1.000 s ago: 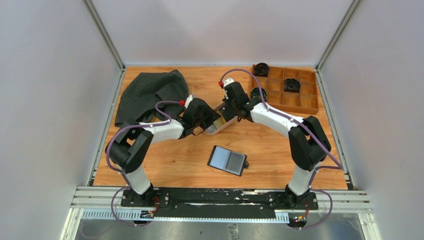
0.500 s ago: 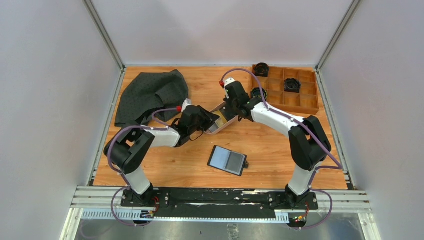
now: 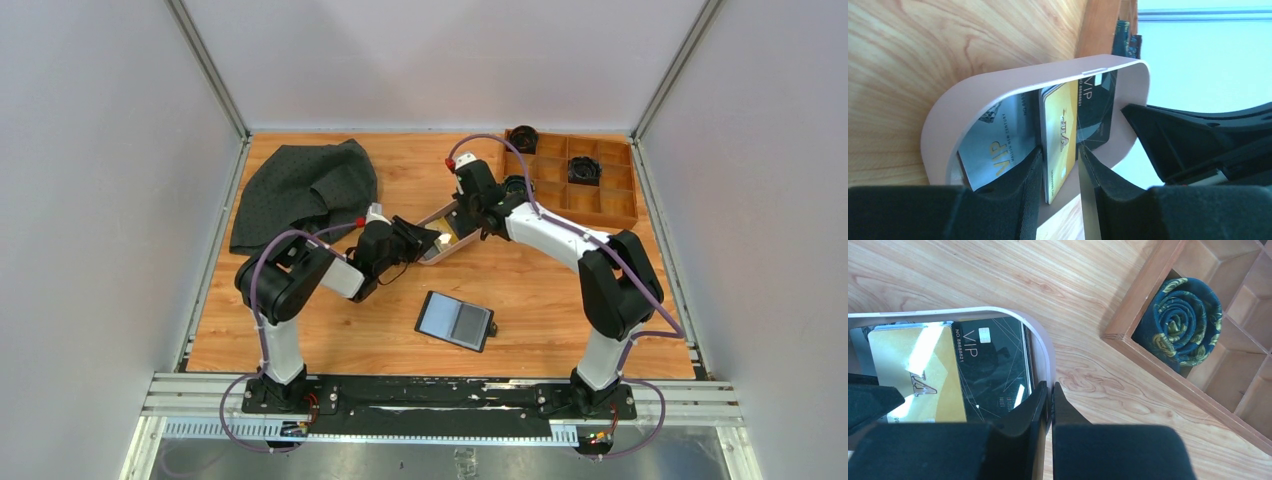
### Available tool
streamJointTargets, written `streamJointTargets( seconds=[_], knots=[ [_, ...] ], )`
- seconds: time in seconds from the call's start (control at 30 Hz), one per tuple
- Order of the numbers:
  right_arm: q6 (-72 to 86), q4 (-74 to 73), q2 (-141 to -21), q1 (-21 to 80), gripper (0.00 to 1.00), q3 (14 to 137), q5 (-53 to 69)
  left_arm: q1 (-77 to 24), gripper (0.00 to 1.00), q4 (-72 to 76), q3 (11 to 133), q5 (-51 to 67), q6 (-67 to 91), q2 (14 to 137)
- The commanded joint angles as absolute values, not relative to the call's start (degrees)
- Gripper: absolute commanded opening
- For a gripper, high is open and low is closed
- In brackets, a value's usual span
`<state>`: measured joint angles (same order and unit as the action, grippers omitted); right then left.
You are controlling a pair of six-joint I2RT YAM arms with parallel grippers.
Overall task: Put the credit cards into the card holder
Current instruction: Pick up the credit card from the storage box, then place the storage box at the center of the board.
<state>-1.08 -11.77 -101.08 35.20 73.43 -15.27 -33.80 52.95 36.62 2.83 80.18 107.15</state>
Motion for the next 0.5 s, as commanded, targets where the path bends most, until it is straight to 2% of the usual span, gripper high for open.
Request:
streamJointTargets(
  seconds=[0.0,0.2,0.33,0.47],
  knots=[
    [1.54,-11.48,-101.49,35.88,0.00,73.65,-10.32,-33.88,0.32,67.05,37.14,6.50,80.58,108.84],
    [1.67,-11.65,-101.62,35.60,0.00,73.74,-9.30,-33.51,0.19,73.50,37.07,7.79,81.28,111.55],
    [1.76,-11.98,-101.76,35.20,0.00,73.92,-8.18,-33.49,0.19,70.91,37.72,8.65,80.45,111.91],
    [1.76,-12.13,-101.78,34.83,0.00,74.00,-7.78,-33.17,0.12,67.87,37.78,8.98,79.62,111.68]
  ],
)
